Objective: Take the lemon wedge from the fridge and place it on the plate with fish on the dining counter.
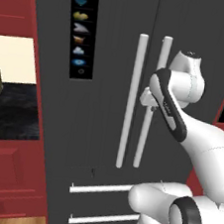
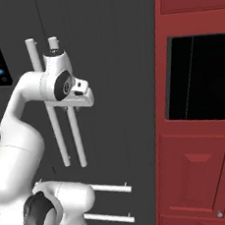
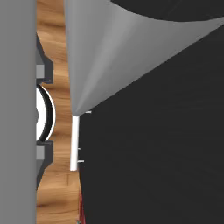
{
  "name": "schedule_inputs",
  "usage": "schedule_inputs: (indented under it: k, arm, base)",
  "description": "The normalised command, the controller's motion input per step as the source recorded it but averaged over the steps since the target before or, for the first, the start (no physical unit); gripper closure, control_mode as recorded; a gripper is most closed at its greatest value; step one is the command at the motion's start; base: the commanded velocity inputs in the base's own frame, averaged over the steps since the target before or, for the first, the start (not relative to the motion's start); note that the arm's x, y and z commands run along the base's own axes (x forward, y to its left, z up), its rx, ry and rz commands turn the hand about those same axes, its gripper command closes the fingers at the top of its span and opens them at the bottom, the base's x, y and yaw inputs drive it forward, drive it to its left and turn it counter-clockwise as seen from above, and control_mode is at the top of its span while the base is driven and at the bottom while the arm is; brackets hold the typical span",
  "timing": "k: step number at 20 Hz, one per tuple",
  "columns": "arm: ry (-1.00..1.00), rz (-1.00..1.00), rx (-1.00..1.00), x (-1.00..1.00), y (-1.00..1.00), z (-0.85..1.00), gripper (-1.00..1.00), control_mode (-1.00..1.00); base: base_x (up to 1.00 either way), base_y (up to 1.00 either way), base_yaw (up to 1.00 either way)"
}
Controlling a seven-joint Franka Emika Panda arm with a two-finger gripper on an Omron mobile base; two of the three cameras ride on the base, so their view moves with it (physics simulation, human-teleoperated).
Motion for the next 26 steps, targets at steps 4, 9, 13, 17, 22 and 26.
schedule_inputs:
  k: [4, 9, 13, 17, 22, 26]
  arm:
    - [0.00, 0.00, 0.00, -0.11, 0.03, 0.00, -1.00, -1.00]
    - [0.00, 0.00, -0.04, 0.01, 0.09, 0.00, -1.00, 1.00]
    - [0.00, 0.00, 0.00, 0.00, 0.00, 0.00, -1.00, 1.00]
    - [0.00, 0.00, 0.00, 0.00, 0.00, 0.00, -1.00, 1.00]
    - [0.00, 0.00, 0.00, 0.00, 0.00, 0.00, -1.00, 1.00]
    - [0.00, 0.00, 0.00, 0.00, 0.00, 0.00, -1.00, 1.00]
  base:
    - [0.00, 0.00, 0.00]
    - [0.00, 0.10, 0.01]
    - [-0.54, 0.15, 0.01]
    - [-0.67, 0.18, 0.00]
    - [-0.31, 0.28, 0.00]
    - [-0.25, 0.29, 0.00]
